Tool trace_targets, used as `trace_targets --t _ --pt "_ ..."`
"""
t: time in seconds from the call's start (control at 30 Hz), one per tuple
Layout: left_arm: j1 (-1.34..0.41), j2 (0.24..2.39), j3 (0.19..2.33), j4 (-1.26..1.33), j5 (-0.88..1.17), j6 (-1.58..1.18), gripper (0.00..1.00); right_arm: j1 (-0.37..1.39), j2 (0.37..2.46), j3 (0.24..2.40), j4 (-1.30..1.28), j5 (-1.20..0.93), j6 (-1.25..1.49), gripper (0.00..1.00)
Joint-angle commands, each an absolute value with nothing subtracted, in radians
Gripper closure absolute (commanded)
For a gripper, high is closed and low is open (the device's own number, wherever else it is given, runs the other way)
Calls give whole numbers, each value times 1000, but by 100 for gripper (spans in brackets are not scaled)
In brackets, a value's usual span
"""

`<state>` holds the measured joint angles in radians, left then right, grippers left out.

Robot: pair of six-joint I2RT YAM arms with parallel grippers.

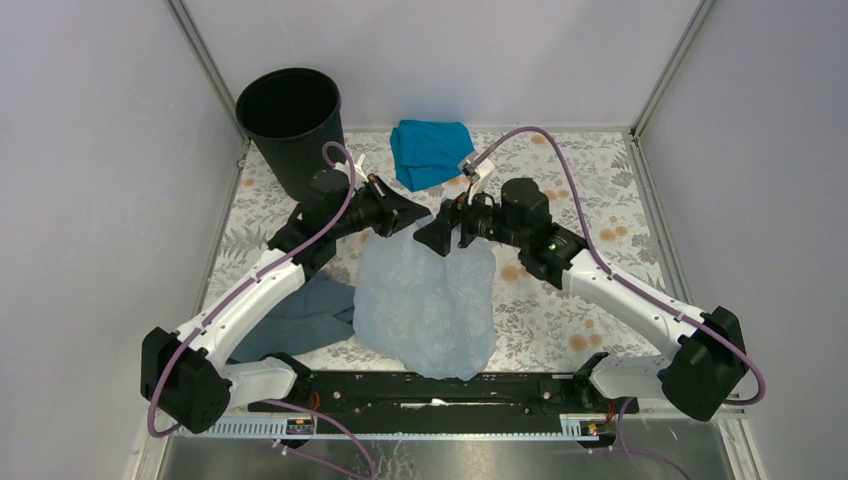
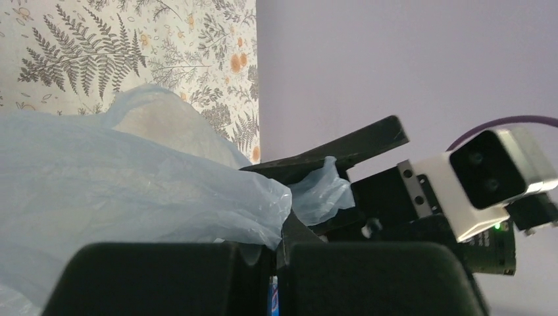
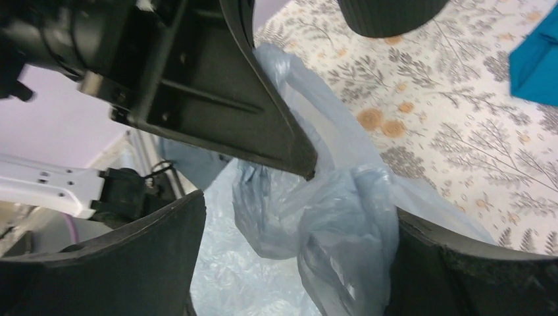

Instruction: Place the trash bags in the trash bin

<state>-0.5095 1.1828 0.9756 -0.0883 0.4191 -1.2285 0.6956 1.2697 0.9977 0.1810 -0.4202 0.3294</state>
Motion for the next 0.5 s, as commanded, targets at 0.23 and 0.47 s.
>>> trace_targets --t 0.23,0.47 --pt "-511 1216 1041 -19 440 -1251 100 871 1266 1068 111 105 171 15" --pt "-509 1215 1044 -17 450 -1225 84 893 1273 1066 130 138 167 50"
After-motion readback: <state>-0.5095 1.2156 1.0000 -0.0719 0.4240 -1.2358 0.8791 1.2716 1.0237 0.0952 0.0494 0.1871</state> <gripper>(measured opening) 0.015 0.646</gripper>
